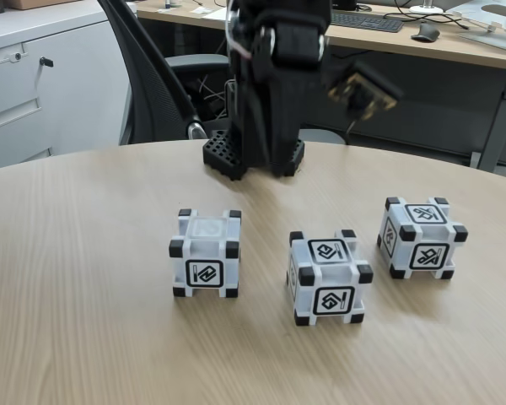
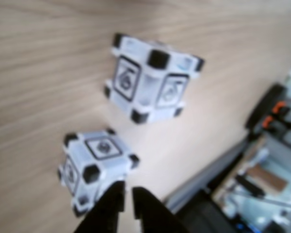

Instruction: Stack cubes from left to right.

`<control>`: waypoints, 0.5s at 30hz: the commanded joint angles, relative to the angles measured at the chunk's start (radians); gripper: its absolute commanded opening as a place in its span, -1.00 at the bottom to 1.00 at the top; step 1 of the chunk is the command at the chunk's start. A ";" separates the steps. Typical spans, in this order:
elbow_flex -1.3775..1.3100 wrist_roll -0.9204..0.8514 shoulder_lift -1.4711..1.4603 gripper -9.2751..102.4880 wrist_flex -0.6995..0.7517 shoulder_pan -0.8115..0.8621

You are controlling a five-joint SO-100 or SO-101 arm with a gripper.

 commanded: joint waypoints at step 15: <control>-0.594 0.123 -0.756 -0.84 0.000 0.051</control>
